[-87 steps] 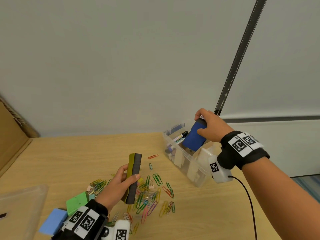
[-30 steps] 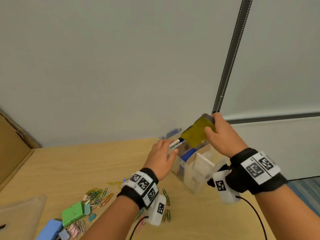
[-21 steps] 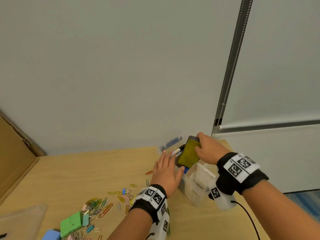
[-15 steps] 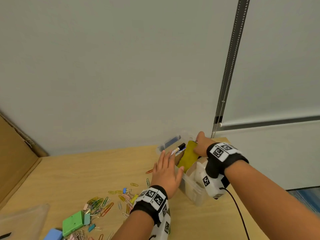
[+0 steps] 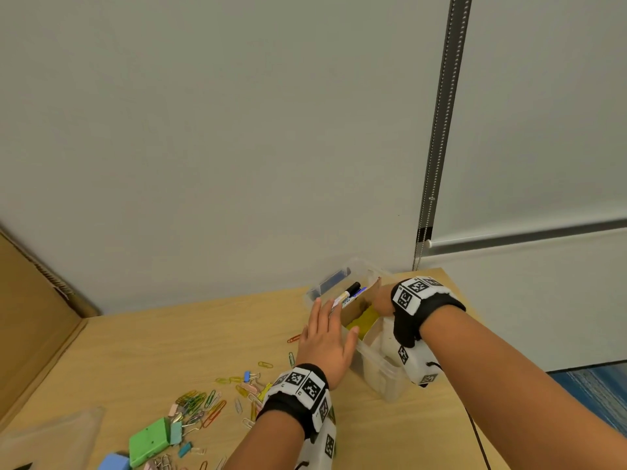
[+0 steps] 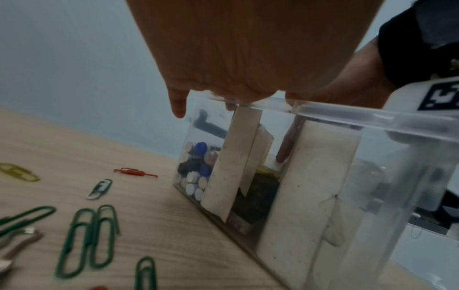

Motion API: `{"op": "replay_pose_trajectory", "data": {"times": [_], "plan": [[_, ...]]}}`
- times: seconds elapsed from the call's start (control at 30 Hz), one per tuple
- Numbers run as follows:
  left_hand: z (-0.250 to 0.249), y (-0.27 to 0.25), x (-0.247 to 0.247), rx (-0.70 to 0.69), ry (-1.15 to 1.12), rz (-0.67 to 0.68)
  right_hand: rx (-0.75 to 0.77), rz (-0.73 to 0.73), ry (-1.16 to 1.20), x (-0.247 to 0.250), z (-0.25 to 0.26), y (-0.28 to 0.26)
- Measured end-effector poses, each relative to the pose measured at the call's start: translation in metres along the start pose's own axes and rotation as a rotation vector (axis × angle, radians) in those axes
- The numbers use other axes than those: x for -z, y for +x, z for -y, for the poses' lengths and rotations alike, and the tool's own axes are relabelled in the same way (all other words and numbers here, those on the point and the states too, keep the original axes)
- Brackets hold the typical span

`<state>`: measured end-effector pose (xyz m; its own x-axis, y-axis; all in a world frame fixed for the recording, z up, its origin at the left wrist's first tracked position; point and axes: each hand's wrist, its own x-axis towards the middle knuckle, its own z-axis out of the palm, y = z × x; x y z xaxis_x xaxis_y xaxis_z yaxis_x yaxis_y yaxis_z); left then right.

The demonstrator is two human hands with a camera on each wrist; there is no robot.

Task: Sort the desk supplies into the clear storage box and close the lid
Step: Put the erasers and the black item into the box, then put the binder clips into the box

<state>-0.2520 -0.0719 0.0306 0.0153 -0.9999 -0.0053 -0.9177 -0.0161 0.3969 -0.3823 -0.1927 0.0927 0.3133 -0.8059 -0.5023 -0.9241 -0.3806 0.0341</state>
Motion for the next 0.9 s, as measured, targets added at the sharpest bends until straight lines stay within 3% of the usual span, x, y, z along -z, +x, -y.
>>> {"op": "replay_pose_trajectory", "data": {"times": [0.07,0.33,0.47,0.57,0.73,0.8,0.9], "plan": [[0.000,-0.001,0.001,-0.009,0.001,0.008,0.001,0.005,0.045,0.001,0.003,-0.008],[0.009,-0.003,0.018,-0.114,0.031,0.083,-0.019,-0.215,0.296,-0.009,0.011,-0.064],[0.039,-0.040,0.043,-0.146,-0.053,0.062,-0.046,-0.241,0.400,-0.015,0.027,-0.092],[0.086,-0.085,0.070,-0.125,-0.058,0.035,-0.085,-0.393,0.440,-0.032,0.038,-0.100],[0.202,-0.150,0.106,0.067,0.063,-0.021,-0.017,-0.831,0.249,-0.081,0.076,-0.107],[0.243,-0.170,0.113,0.192,0.097,0.021,0.070,-0.897,0.223,-0.095,0.105,-0.110],[0.288,-0.192,0.115,0.342,0.094,0.154,0.186,-0.876,0.163,-0.112,0.163,-0.108]]}}
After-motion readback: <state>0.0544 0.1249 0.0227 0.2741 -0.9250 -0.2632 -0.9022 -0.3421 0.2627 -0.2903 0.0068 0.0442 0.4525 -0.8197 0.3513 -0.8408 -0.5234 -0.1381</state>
